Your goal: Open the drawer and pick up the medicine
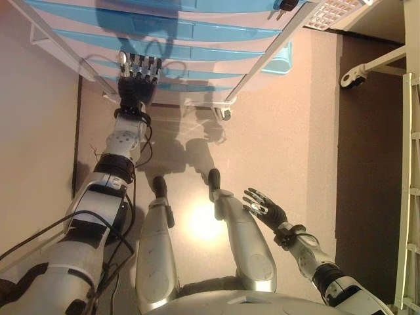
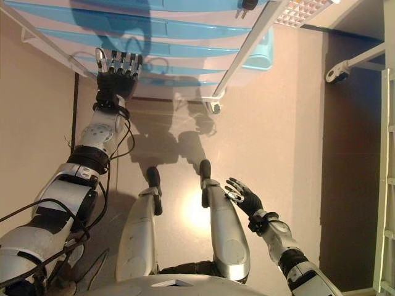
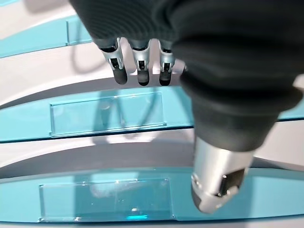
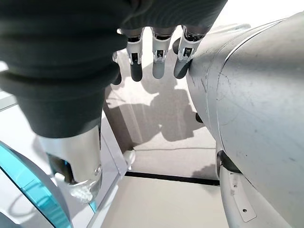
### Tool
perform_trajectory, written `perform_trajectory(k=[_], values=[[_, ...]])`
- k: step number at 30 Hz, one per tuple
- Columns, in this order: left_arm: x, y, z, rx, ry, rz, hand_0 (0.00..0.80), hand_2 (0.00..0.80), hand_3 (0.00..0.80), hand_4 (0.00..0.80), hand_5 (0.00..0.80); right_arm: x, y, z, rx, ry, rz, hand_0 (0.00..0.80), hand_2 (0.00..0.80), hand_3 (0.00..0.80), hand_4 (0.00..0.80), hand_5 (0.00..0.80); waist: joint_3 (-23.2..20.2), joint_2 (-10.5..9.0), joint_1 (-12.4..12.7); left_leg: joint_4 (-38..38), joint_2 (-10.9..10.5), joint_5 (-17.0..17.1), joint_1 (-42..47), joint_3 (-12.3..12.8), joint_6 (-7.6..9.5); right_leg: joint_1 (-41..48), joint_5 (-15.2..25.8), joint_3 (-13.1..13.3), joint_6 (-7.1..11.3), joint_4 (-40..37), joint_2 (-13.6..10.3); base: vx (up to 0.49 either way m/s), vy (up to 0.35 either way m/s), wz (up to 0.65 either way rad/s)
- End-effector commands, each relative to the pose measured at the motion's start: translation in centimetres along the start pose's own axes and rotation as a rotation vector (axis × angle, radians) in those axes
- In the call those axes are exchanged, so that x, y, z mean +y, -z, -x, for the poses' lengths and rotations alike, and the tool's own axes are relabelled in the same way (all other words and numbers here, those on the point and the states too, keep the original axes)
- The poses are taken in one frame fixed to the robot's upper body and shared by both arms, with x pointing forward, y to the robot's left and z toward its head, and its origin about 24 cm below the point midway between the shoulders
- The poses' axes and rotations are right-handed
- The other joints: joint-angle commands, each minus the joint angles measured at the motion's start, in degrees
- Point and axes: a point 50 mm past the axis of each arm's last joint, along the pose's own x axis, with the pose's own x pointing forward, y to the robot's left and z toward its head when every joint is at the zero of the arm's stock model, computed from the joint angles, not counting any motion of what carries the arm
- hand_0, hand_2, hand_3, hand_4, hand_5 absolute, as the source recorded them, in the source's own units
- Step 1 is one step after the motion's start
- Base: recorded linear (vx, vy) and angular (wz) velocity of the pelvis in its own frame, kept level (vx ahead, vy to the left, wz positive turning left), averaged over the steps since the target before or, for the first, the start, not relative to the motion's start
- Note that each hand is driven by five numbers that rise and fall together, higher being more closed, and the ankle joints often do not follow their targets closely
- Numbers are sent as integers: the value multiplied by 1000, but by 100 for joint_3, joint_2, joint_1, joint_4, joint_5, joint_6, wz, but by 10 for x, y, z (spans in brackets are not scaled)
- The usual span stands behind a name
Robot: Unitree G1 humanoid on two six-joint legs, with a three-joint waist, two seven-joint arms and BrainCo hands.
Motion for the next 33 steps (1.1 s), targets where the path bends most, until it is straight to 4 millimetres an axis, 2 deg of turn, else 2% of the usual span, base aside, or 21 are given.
perform_trajectory(k=[1, 6, 12, 13, 14, 20, 25, 33], values=[[-48, -3, -18, -24, 164, 8, 0, 0, 0, 0, 0, -6, 36, 24, 158, -4, -6, 0, 0, 0, 0, 0, -147, 93, -48, 282, -180, -90, -365, 160, 57, -56, 405, -55, 255, -287, -87, 0, 0, 0], [-65, -9, -24, -51, 227, 11, 0, 0, 0, 0, 0, -7, 36, 25, 160, -5, -6, 0, 0, 0, 0, 0, -147, 93, -61, 289, -175, -99, -369, 171, 52, -58, 399, -43, 241, -293, -86, 0, 0, 0], [-93, -10, -24, -86, 397, 4, 0, 0, 0, 0, 0, -8, 38, 28, 159, -6, -9, 0, 0, 0, 0, 0, -147, 99, -34, 272, -203, -111, -356, 141, 57, -40, 409, -44, 243, -310, -88, 0, 0, 0], [-95, -9, -23, -88, 411, 3, 355, 355, 355, 355, 355, -9, 38, 29, 160, -6, -9, 0, 0, 0, 0, 0, -147, 96, -28, 267, -204, -106, -356, 134, 57, -39, 409, -44, 241, -306, -85, 0, 0, 0], [-98, -9, -23, -94, 431, -5, 800, 800, 800, 800, 800, -9, 38, 29, 158, -6, -9, 0, 0, 0, 0, 0, -147, 94, -20, 247, -208, -100, -346, 124, 58, -28, 406, -47, 239, -314, -81, 0, 0, 0], [-97, -6, -21, -69, 452, -5, 800, 800, 800, 800, 800, -9, 39, 28, 157, -4, -19, 0, 0, 0, 0, 0, -147, 78, 24, 191, -201, -80, -283, 89, 48, 55, 385, -83, 221, -345, -68, 2, -6, 1], [-87, -5, -18, -44, 439, 16, 800, 800, 800, 800, 800, -9, 39, 28, 155, -3, -20, 0, 0, 0, 0, 0, -147, 89, 59, 141, -206, -62, -231, 57, 35, 99, 369, -111, 223, -349, -73, 1, -14, 3], [-37, -3, 1, -13, 364, 67, 800, 800, 800, 800, 800, -9, 37, 27, 147, 10, -17, 0, 0, 0, 0, 0, -147, 159, 155, 39, -245, -11, -103, -27, 23, 214, 296, -188, 210, -335, -80, 0, -1, 2]])
